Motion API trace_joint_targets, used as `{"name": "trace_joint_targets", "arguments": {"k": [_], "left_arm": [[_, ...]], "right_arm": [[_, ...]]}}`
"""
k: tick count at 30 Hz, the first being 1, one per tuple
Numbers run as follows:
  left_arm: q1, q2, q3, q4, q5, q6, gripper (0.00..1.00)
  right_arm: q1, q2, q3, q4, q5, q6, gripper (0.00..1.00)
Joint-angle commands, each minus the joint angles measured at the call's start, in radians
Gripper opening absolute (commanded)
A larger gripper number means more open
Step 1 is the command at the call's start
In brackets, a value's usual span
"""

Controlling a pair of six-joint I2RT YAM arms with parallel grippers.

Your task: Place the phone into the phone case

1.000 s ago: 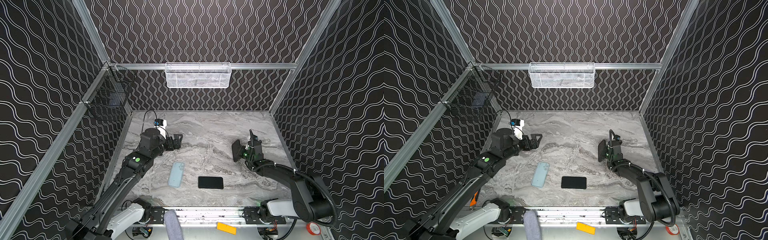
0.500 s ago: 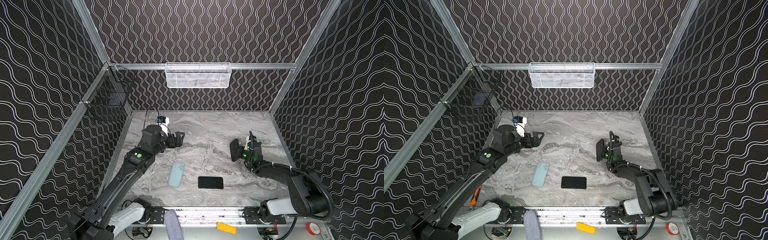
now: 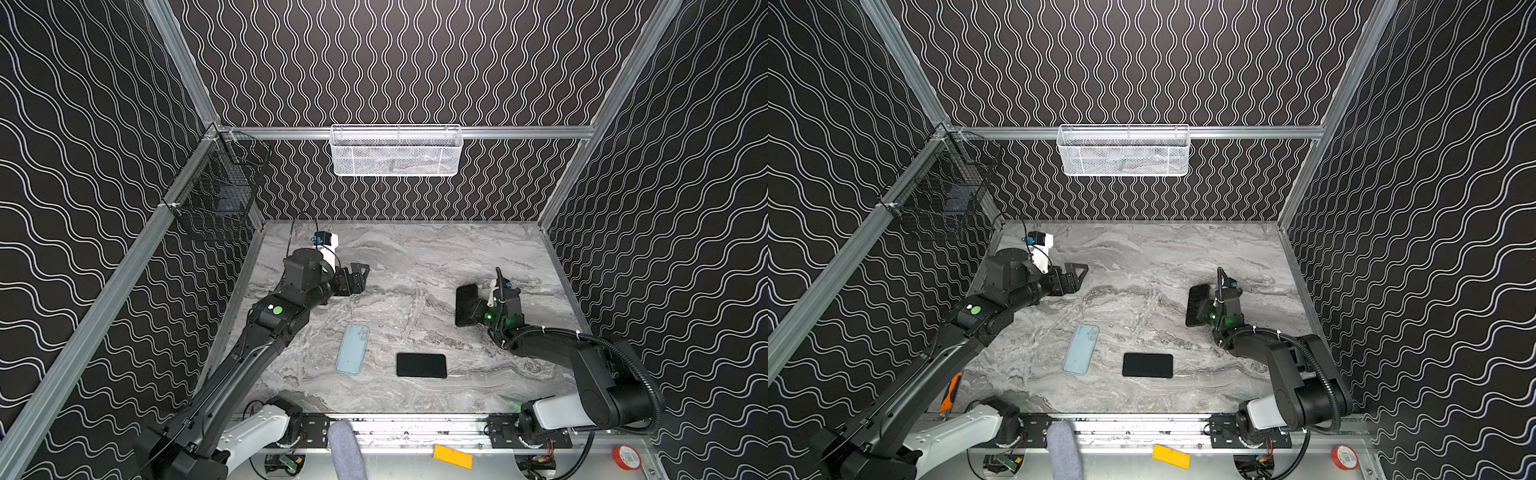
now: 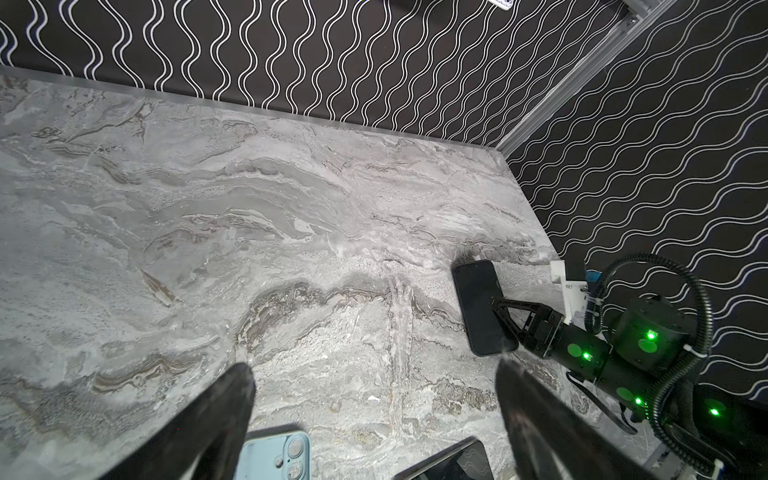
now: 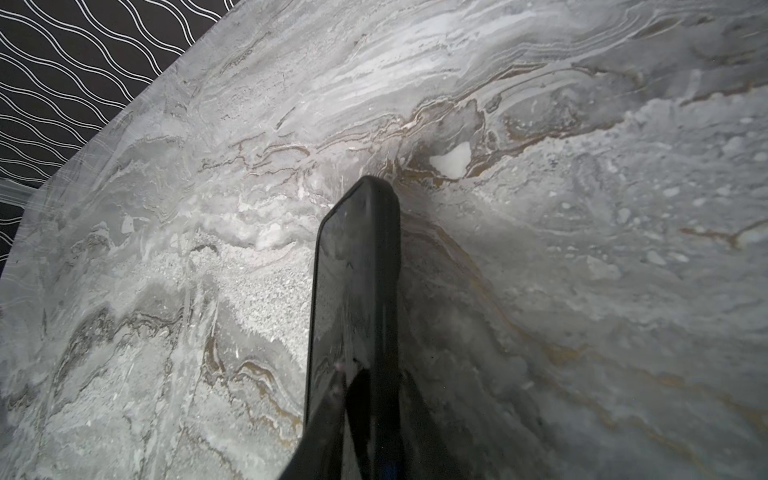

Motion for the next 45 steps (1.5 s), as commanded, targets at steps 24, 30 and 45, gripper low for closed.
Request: {"name": "trace_joint_targets", "arguments": {"k": [24, 30, 45], "left_arm": [[0.001, -0.14, -0.047, -0.078, -0.129, 0.015, 0.99], [0.001, -0.213, -0.074, -0.131, -0.183, -0.014, 0.98], [0.001, -0.378, -0.294, -0.28, 0.03, -0.141, 0.89]], "right_arm": [[0.002, -0.052, 0.25, -0.257, -0.059, -0.072, 0.55], [0.002, -0.337, 0.228, -0.368, -0.077, -0.065, 0.6], [0.002, -0.587, 0.183, -0.646, -0.232, -0.02, 0.63]]}}
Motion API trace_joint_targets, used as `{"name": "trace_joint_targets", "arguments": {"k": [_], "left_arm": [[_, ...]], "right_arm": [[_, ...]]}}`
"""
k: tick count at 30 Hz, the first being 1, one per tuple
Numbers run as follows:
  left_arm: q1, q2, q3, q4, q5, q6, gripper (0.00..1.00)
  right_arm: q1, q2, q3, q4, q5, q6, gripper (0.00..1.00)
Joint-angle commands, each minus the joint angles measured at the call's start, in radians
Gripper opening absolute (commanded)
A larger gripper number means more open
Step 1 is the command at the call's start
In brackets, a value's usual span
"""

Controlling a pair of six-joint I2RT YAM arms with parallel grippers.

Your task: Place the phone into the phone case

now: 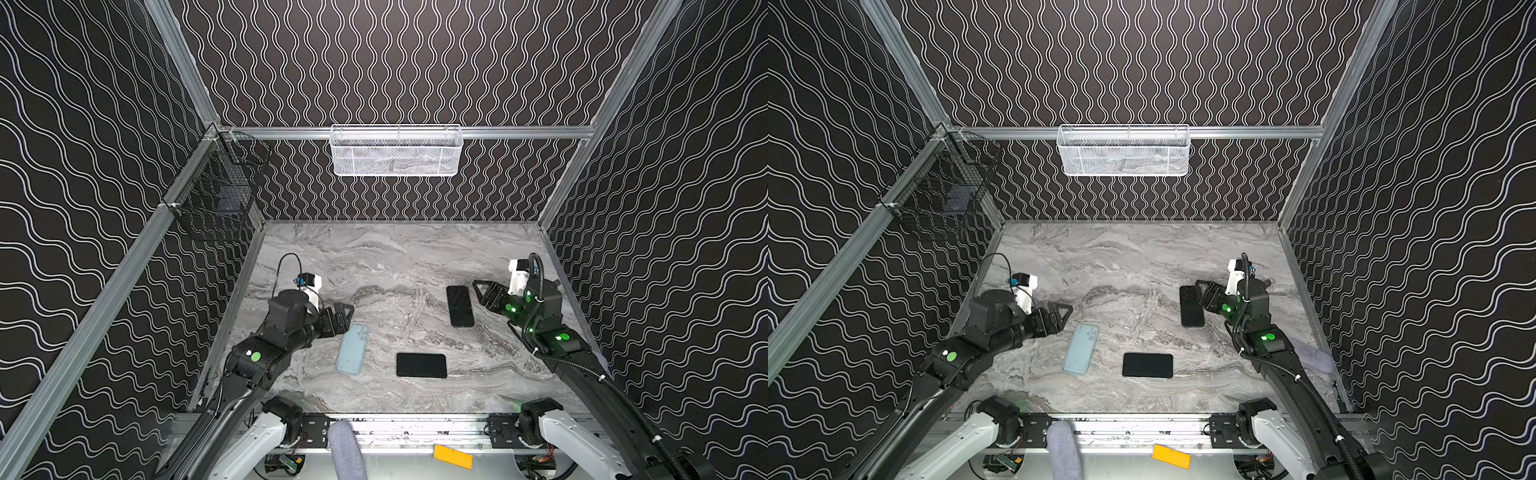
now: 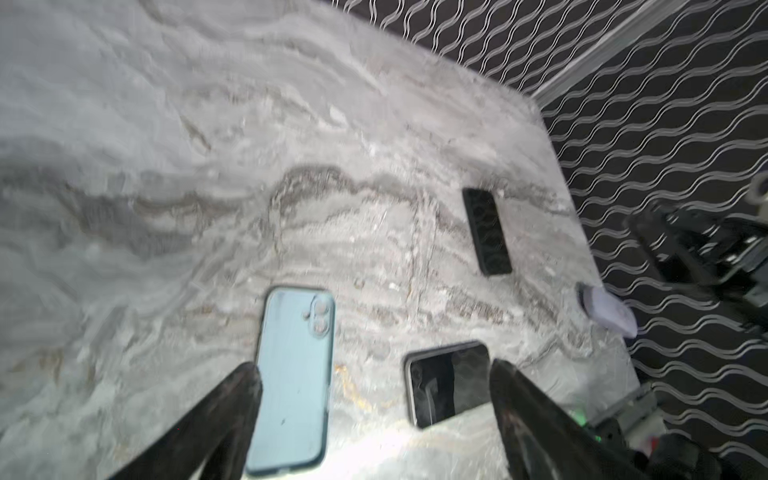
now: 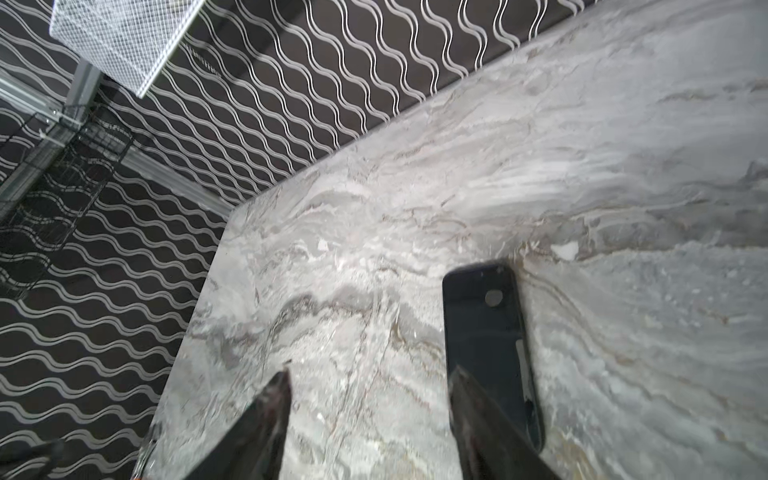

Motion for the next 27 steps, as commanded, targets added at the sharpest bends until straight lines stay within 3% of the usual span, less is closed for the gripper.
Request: {"name": "trace_joint_targets", "arguments": {"k": [1, 4, 7, 11, 18, 27], "left_arm": [[0.002, -0.037, -0.027, -0.056, 0.005, -0.013, 0.88], [-0.009, -0.043, -0.028, -0.14, -0.029, 0.007, 0.85], [-0.109, 0.005, -0.017, -0.153, -0.09, -0.019, 0.84], [-0.249, 0.179, 0.028, -0.21, -0.251, -0.042, 0.84], [-0.392, 0.517, 0.119, -0.233, -0.488, -0.157, 0.82], [-0.42, 0.89, 0.278, -0.111, -0.459, -0.144, 0.77]], "right_arm": [[0.002, -0.024, -0.021, -0.119, -0.052, -0.017, 0.63], [0.002, -0.036, -0.06, -0.117, -0.089, -0.003, 0.63], [0.006, -0.004, -0.066, -0.135, -0.122, 0.004, 0.63], [0.027, 0.068, -0.039, -0.166, -0.113, -0.007, 0.63], [0.03, 0.209, 0.01, -0.14, -0.118, 0.004, 0.62], [0.029, 0.303, -0.009, -0.05, -0.075, -0.015, 0.62]]}}
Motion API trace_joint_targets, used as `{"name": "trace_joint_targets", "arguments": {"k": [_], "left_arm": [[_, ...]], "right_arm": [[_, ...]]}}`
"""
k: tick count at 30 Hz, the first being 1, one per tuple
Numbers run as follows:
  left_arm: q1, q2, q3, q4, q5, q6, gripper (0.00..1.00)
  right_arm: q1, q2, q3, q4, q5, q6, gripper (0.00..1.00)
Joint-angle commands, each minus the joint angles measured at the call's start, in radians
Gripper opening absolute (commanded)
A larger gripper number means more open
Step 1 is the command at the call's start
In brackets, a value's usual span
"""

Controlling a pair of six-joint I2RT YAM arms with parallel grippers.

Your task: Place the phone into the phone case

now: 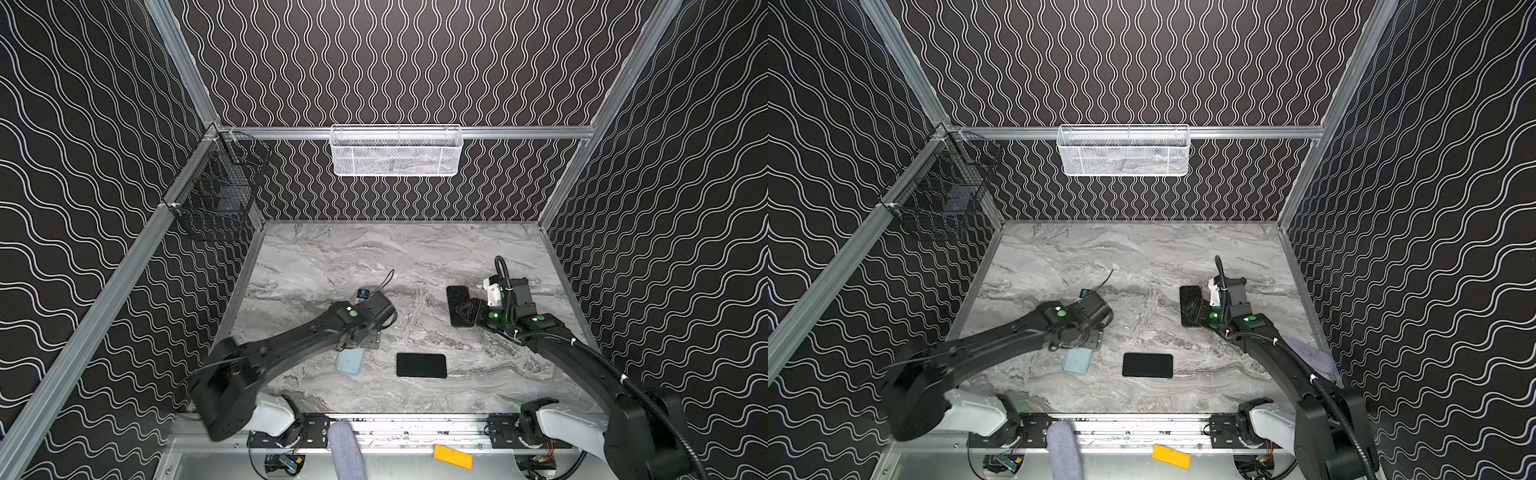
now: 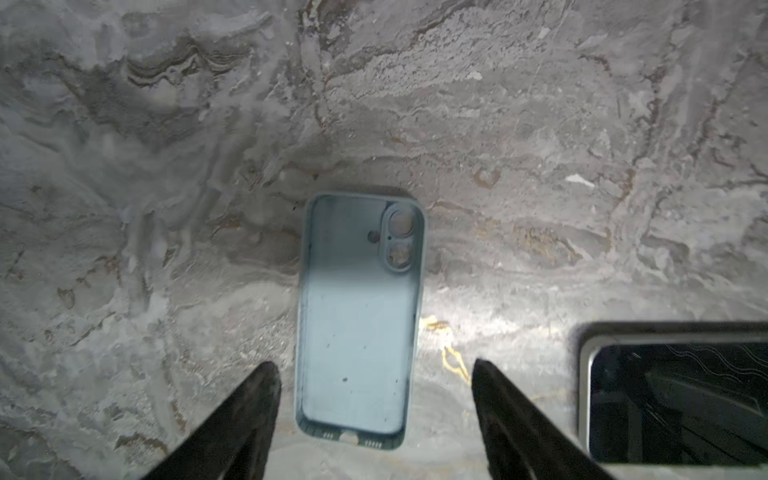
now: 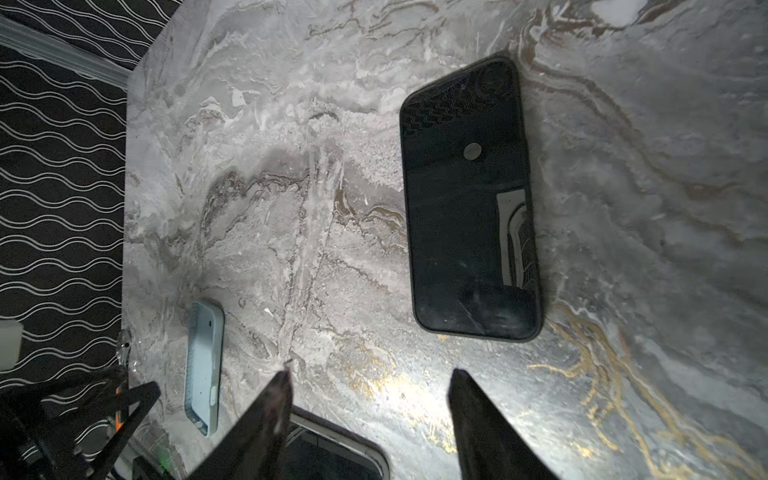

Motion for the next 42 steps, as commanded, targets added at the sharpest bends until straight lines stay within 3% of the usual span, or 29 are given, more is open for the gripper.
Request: {"name": "trace_joint_targets", "arguments": {"k": [1, 13, 20, 26, 31, 36, 42], "left_arm": [[0.001, 0.099, 0.047, 0.062, -0.002, -0.002, 0.75], [0.036, 0.182, -0.023, 0.187, 0.091, -0.075, 0.51], [0.036, 0.157, -0.078, 0.216, 0.096, -0.13, 0.23], [0.04, 0.136, -0.068, 0.221, 0.09, -0.134, 0.05], [0.098, 0.185, -0.012, 0.233, 0.128, -0.166, 0.02], [0.23, 0.212, 0.047, 0.28, 0.242, -0.256, 0.0], [0.296, 0.28, 0.193, 0.263, 0.288, -0.378, 0.0]], "right_arm": [[0.0, 0.002, -0.026, 0.075, 0.019, 0.001, 0.62], [0.017, -0.02, -0.088, 0.134, 0.036, 0.056, 0.62], [0.022, 0.039, -0.045, 0.126, 0.022, 0.038, 0.62], [0.029, 0.043, -0.034, 0.127, 0.033, 0.048, 0.62], [0.033, 0.007, -0.037, 0.098, 0.051, 0.043, 0.62], [0.033, -0.036, -0.067, 0.084, 0.066, 0.045, 0.62], [0.035, -0.061, -0.096, 0.096, 0.056, 0.061, 0.62]]}}
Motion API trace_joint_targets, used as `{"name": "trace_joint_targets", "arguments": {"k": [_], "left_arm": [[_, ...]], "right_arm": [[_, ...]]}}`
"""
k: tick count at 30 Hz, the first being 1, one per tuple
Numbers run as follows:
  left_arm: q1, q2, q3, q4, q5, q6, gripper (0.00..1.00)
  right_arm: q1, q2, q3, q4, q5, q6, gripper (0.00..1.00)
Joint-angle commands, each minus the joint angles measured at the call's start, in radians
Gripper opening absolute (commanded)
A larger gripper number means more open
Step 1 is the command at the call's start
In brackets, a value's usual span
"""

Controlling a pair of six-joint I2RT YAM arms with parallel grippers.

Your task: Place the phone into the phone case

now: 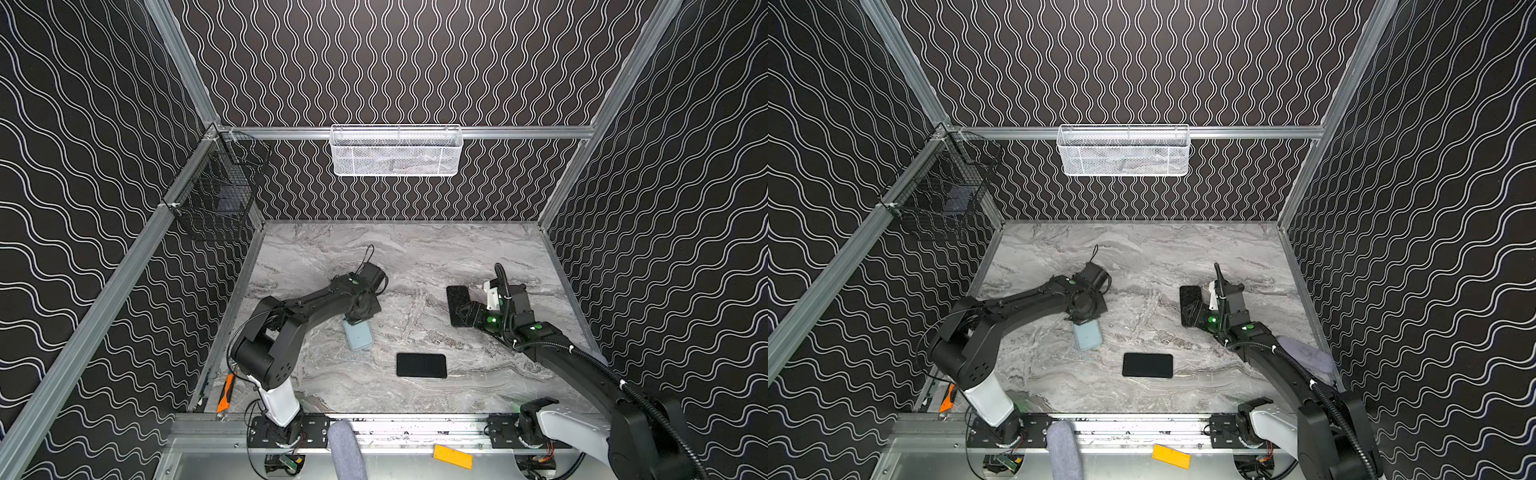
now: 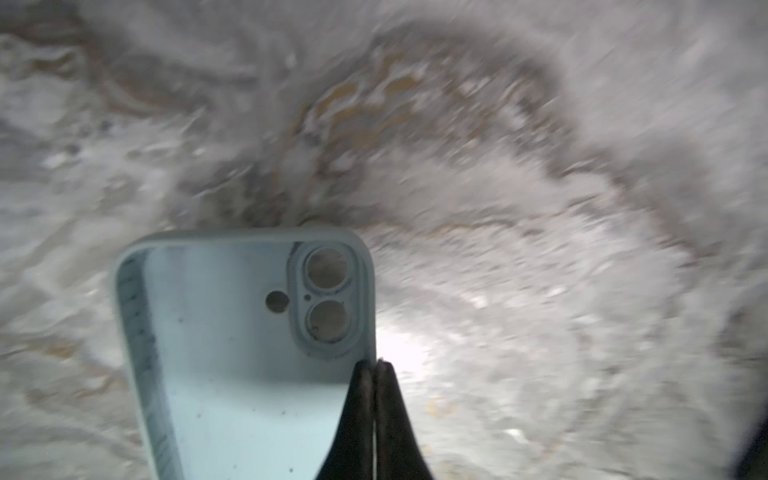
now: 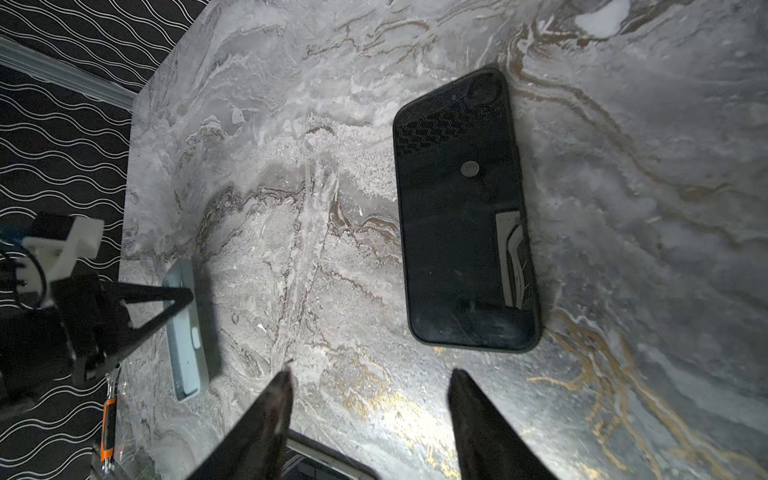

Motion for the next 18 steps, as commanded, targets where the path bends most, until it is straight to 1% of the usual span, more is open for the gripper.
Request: {"name": "trace_joint_targets", "arguments": {"k": [1, 4, 8, 11, 12, 13, 14, 15, 16, 17, 18], "left_arm": [[0.022, 0.031, 0.052, 0.033, 0.064, -0.119, 0.0], [0.033, 0.075, 0.09, 0.038, 0.11, -0.208, 0.0], [0.034, 0.125, 0.094, 0.091, 0.183, -0.315, 0.0], [0.034, 0.138, 0.092, 0.119, 0.205, -0.352, 0.0], [0.033, 0.135, 0.094, 0.119, 0.201, -0.351, 0.02], [0.034, 0.131, 0.096, 0.112, 0.19, -0.347, 0.13], [0.034, 0.123, 0.099, 0.113, 0.19, -0.336, 0.28], [0.036, 0.116, 0.102, 0.105, 0.187, -0.327, 0.35], [0.038, 0.102, 0.098, 0.104, 0.176, -0.316, 0.45], [0.042, 0.085, 0.089, 0.118, 0.168, -0.293, 0.54], [0.048, 0.069, 0.088, 0.118, 0.161, -0.266, 0.59]], "right_arm": [[0.004, -0.013, -0.01, -0.006, 0.003, 0.013, 0.62], [0.003, -0.019, -0.015, -0.003, 0.004, 0.016, 0.62], [0.006, -0.018, -0.016, 0.001, 0.008, 0.019, 0.62], [0.015, -0.013, -0.007, -0.002, 0.022, 0.016, 0.62], [0.019, -0.01, -0.002, -0.004, 0.025, 0.013, 0.62], [0.024, -0.007, 0.004, -0.008, 0.031, 0.011, 0.62], [0.028, -0.003, 0.012, -0.015, 0.04, 0.006, 0.62], [0.033, 0.001, 0.019, -0.021, 0.047, 0.002, 0.62], [0.039, 0.007, 0.027, -0.028, 0.054, 0.0, 0.62], [0.044, 0.01, 0.035, -0.034, 0.062, -0.006, 0.62], [0.049, 0.014, 0.04, -0.038, 0.067, -0.006, 0.62]]}}
